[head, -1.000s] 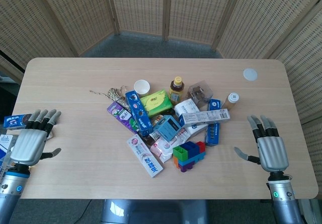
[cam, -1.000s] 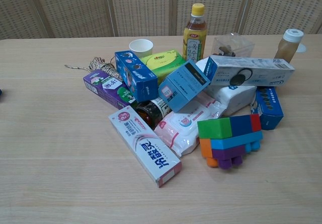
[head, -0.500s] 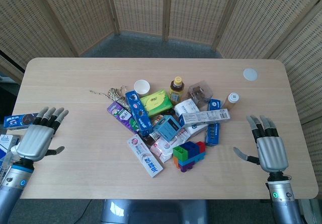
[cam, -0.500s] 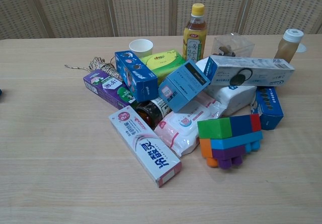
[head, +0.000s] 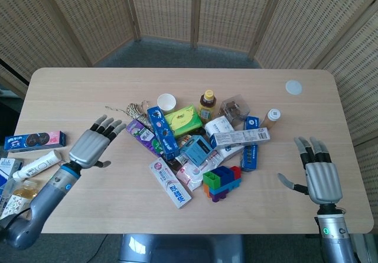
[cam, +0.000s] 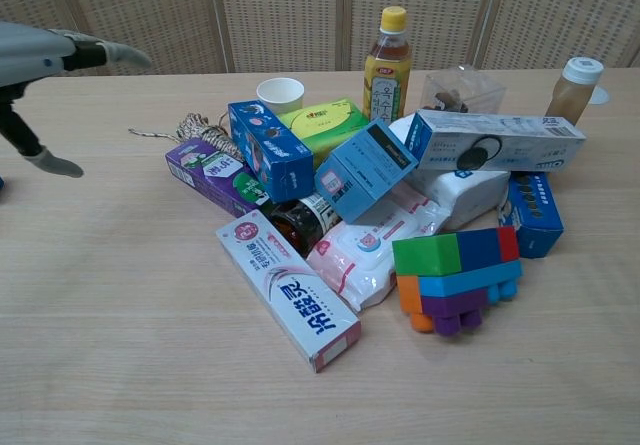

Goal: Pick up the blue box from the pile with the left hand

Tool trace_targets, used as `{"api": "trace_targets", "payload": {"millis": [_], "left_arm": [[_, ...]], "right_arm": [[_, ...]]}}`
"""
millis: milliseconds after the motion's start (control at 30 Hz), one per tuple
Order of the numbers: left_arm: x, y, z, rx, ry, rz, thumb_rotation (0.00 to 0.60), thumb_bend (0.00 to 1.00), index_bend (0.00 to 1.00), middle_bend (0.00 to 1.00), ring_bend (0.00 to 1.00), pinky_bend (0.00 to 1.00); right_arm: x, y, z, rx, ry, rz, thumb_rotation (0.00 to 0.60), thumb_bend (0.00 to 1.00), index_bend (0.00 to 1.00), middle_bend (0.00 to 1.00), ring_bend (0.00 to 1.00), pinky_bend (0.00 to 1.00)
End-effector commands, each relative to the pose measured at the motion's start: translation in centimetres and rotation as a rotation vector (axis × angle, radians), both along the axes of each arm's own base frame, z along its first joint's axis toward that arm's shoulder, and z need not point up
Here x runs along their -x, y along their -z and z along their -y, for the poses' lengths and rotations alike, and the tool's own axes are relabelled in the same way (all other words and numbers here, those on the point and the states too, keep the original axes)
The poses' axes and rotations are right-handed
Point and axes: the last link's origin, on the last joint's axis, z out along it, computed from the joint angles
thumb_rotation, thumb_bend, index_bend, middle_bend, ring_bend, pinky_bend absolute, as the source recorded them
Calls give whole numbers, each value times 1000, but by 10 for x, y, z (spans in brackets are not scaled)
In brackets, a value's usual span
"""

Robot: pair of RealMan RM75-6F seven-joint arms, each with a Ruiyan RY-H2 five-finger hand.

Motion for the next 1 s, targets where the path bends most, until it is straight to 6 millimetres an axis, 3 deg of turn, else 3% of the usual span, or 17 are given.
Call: {"api": "trace_targets", "payload": {"millis": [33,433,867,967,1000], "left_arm": [[-16,25,-20,27,38,26,600,134,0,0,0,0],[-65,79,-55,114,70,74,600,134,0,1,0,0],[-98,123,-80,188,38,34,600,133,3,4,0,0],[-103,132,-84,183,44,16,600,135,61,66,13,0],[-104,135,-85,179,46,11,600,135,123,116,50,0]], "right_arm": [[2,-3,-2,4,11,-6,0,193,0,121,0,0],[3,-11,-8,23,35,-15,0,192,0,121,0,0],[8,-21,-16,47,59,-18,0,193,0,122,0,0],[8,-24,-18,55,65,-19,0,193,0,121,0,0],[9,-24,-19,57,67,-18,0,192,0,121,0,0]]}}
